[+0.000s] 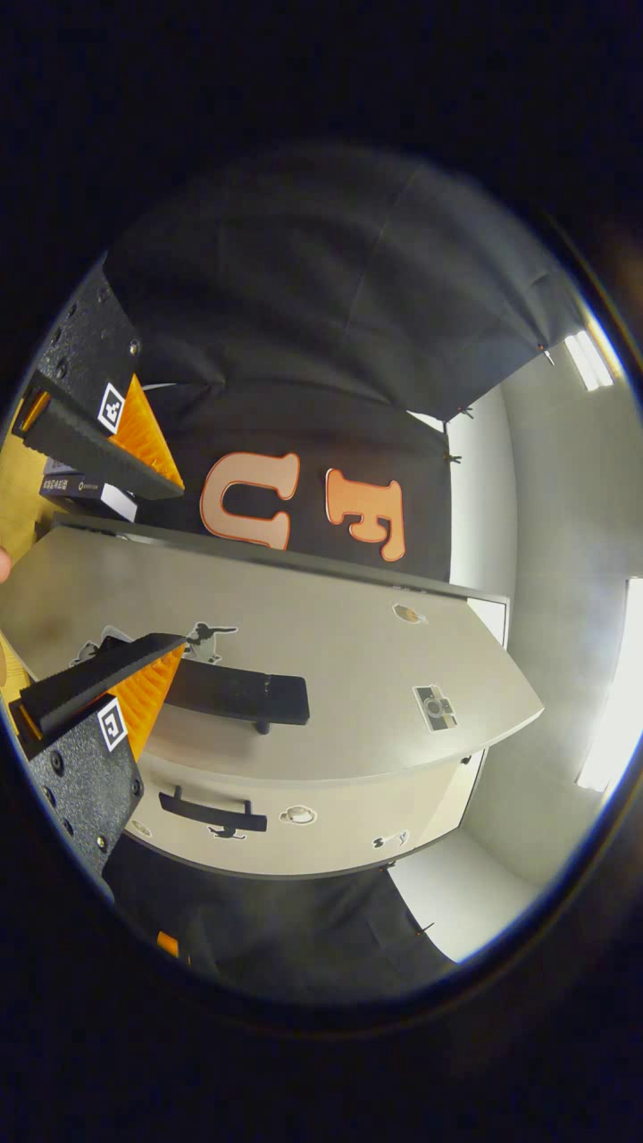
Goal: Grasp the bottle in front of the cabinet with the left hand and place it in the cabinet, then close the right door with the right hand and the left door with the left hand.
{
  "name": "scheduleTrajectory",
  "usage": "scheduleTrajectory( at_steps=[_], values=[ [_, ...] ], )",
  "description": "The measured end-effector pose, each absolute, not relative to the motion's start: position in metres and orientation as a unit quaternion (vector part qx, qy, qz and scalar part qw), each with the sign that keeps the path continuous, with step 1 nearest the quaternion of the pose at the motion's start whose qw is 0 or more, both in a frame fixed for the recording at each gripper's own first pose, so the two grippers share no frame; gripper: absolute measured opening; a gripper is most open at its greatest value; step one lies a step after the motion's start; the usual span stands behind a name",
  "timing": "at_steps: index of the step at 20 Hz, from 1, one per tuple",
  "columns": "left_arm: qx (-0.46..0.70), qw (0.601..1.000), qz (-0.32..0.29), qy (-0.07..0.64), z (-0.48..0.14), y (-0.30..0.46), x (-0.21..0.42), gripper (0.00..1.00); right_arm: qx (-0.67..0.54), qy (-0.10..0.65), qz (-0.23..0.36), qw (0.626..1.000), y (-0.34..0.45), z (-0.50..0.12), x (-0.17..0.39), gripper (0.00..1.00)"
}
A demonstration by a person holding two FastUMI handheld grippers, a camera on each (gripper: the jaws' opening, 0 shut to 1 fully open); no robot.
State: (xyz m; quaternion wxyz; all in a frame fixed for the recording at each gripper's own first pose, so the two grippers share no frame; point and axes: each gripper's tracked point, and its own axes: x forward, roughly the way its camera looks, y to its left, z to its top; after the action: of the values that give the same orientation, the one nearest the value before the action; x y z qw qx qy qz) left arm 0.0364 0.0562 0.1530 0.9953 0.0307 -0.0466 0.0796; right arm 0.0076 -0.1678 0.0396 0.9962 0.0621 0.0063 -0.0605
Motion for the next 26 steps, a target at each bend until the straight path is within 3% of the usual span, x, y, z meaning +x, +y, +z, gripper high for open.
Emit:
scheduleTrajectory(
  at_steps=[4, 11, 12, 14, 15, 16, 17, 18, 19, 20, 26],
  values=[
    [0.014, 0.998, 0.049, -0.024, 0.134, 0.036, 0.048, 0.91, 0.057, 0.008, -0.077, 0.995, -0.177, 0.039, -0.006, 0.98],
    [-0.001, 0.999, 0.021, -0.049, 0.146, 0.024, 0.045, 0.94, 0.06, 0.004, -0.088, 0.994, -0.182, 0.044, -0.017, 0.98],
    [-0.001, 0.998, 0.02, -0.052, 0.147, 0.024, 0.043, 0.94, 0.059, 0.004, -0.084, 0.995, -0.179, 0.044, -0.016, 0.89],
    [0.002, 0.998, 0.019, -0.055, 0.147, 0.024, 0.037, 0.94, 0.06, 0.005, -0.072, 0.996, -0.171, 0.044, -0.01, 0.89],
    [0.007, 0.998, 0.022, -0.055, 0.146, 0.026, 0.032, 0.94, 0.061, 0.007, -0.066, 0.996, -0.166, 0.042, -0.008, 0.98],
    [0.015, 0.998, 0.027, -0.059, 0.147, 0.028, 0.028, 0.94, 0.064, 0.008, -0.057, 0.996, -0.159, 0.041, -0.004, 0.98],
    [0.024, 0.997, 0.033, -0.064, 0.147, 0.03, 0.024, 0.94, 0.067, 0.007, -0.049, 0.997, -0.154, 0.042, -0.001, 0.89],
    [0.032, 0.996, 0.038, -0.069, 0.149, 0.032, 0.021, 0.9, 0.069, 0.006, -0.041, 0.997, -0.149, 0.041, 0.003, 0.89],
    [0.038, 0.996, 0.044, -0.073, 0.148, 0.032, 0.017, 0.94, 0.072, 0.006, -0.036, 0.997, -0.144, 0.041, 0.007, 0.89],
    [0.041, 0.995, 0.051, -0.075, 0.146, 0.032, 0.013, 0.94, 0.074, 0.005, -0.03, 0.997, -0.141, 0.041, 0.01, 0.98],
    [0.04, 0.996, 0.059, -0.053, 0.112, 0.024, -0.004, 0.97, 0.077, -0.004, -0.007, 0.997, -0.122, 0.045, 0.012, 0.98]
  ],
)
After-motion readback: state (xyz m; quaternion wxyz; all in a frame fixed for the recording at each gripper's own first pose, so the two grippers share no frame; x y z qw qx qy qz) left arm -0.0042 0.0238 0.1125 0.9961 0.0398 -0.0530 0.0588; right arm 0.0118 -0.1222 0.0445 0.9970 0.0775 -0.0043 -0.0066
